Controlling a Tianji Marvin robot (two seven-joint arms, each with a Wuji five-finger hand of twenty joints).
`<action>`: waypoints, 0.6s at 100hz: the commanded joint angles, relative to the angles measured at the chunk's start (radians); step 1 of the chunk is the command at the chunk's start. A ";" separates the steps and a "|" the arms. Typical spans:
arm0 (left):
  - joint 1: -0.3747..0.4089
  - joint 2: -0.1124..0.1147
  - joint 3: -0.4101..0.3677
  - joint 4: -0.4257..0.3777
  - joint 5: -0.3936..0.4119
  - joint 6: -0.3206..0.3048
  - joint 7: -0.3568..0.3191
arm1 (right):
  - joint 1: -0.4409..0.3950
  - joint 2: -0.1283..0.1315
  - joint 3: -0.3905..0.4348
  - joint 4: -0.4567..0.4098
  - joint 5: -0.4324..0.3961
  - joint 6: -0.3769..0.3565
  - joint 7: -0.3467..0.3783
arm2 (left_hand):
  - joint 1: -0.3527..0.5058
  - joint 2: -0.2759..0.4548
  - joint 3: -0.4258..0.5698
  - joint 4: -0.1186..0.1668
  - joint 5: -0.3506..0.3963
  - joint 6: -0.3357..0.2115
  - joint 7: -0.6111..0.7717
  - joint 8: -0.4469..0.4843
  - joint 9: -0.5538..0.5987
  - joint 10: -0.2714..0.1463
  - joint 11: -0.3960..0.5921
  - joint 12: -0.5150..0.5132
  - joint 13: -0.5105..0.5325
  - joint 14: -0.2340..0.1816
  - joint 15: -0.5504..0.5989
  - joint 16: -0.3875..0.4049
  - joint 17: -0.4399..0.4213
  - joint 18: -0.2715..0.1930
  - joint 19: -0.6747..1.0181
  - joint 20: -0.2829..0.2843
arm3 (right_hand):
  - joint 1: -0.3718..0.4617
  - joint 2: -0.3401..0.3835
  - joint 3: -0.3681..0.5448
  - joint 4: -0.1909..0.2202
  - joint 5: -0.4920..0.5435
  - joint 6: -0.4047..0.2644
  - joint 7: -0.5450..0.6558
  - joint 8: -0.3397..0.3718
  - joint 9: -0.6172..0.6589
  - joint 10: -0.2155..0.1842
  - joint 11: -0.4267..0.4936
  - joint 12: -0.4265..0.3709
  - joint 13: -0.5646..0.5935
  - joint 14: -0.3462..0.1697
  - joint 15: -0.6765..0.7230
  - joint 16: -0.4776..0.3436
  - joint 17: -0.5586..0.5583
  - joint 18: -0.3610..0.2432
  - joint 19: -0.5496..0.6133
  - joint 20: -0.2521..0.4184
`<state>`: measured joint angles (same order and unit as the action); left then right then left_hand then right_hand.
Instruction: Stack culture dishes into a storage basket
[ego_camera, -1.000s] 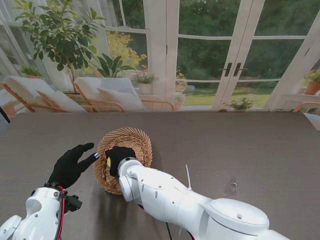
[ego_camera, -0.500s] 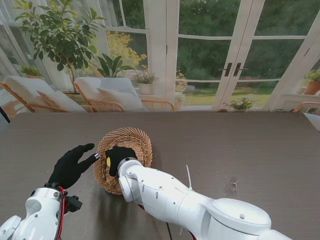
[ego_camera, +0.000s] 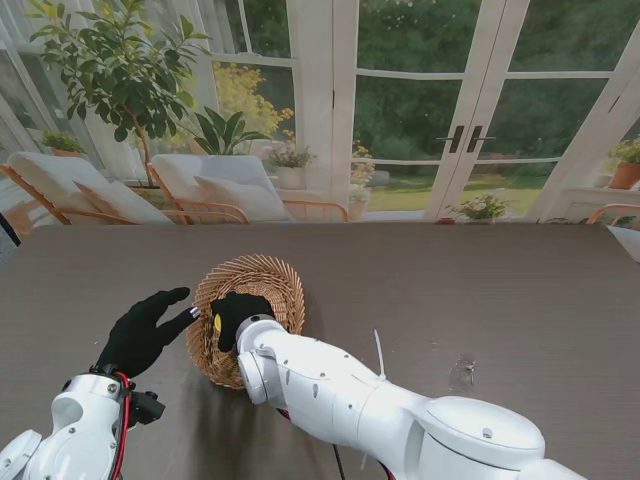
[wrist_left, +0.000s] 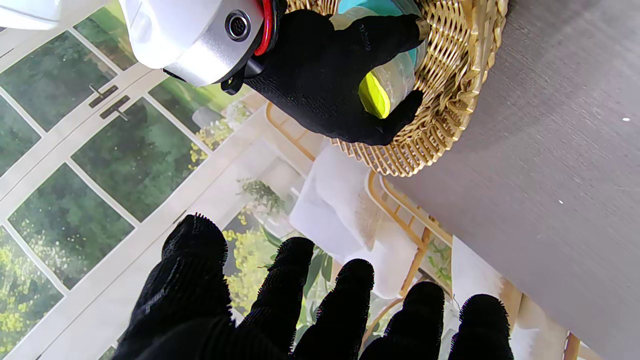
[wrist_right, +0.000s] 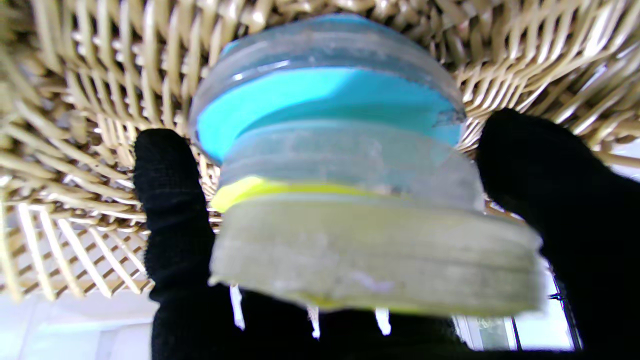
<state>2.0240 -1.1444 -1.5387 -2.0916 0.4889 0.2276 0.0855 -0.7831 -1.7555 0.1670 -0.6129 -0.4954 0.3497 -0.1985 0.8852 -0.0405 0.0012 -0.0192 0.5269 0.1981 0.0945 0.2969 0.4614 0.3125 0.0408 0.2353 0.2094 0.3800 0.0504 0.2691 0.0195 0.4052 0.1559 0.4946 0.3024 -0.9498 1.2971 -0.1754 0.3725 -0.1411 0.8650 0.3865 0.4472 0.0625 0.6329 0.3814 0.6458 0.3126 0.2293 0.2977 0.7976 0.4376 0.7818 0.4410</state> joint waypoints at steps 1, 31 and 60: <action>0.004 0.000 -0.003 -0.006 -0.002 0.004 -0.022 | -0.007 0.004 -0.001 -0.006 -0.003 0.002 0.014 | -0.008 0.029 -0.019 0.011 -0.006 -0.011 -0.006 0.001 -0.015 -0.004 -0.003 -0.006 -0.028 -0.018 -0.014 -0.008 -0.017 -0.024 -0.030 -0.004 | -0.035 0.021 -0.034 0.033 -0.036 -0.003 -0.018 -0.014 -0.034 0.018 -0.017 -0.018 -0.042 -0.007 -0.020 -0.017 -0.486 0.045 -0.026 -0.012; 0.010 0.003 -0.012 -0.012 0.009 -0.001 -0.031 | -0.007 0.012 0.001 -0.021 -0.008 0.008 0.011 | -0.010 0.029 -0.019 0.011 -0.003 -0.015 -0.003 0.002 -0.016 -0.013 -0.003 -0.006 -0.030 -0.019 -0.014 -0.008 -0.018 -0.024 -0.030 -0.004 | -0.043 0.026 -0.052 0.032 -0.051 -0.010 -0.029 -0.020 -0.049 0.018 -0.026 -0.030 -0.053 -0.003 -0.033 -0.027 -0.496 0.048 -0.039 -0.016; 0.014 0.003 -0.009 -0.017 0.013 0.007 -0.030 | -0.005 0.019 -0.006 -0.024 -0.018 0.006 0.021 | -0.011 0.029 -0.019 0.011 -0.005 -0.017 -0.004 0.002 -0.015 -0.011 -0.003 -0.006 -0.028 -0.019 -0.014 -0.008 -0.018 -0.024 -0.030 -0.004 | -0.059 0.022 -0.063 0.026 -0.094 -0.006 -0.049 -0.027 -0.091 0.032 -0.032 -0.038 -0.077 -0.008 -0.045 -0.034 -0.513 0.041 -0.056 -0.021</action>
<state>2.0333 -1.1405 -1.5506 -2.0987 0.5008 0.2277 0.0715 -0.7840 -1.7374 0.1672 -0.6415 -0.5055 0.3581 -0.1949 0.8852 -0.0406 0.0013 -0.0192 0.5269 0.1981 0.0945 0.2969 0.4614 0.3125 0.0408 0.2353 0.2094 0.3800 0.0504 0.2690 0.0195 0.4052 0.1559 0.4946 0.2716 -0.9422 1.2966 -0.1754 0.3198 -0.1410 0.8321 0.3750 0.4102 0.0689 0.6019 0.3567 0.6067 0.3112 0.1986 0.2729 0.7976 0.4400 0.7475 0.4410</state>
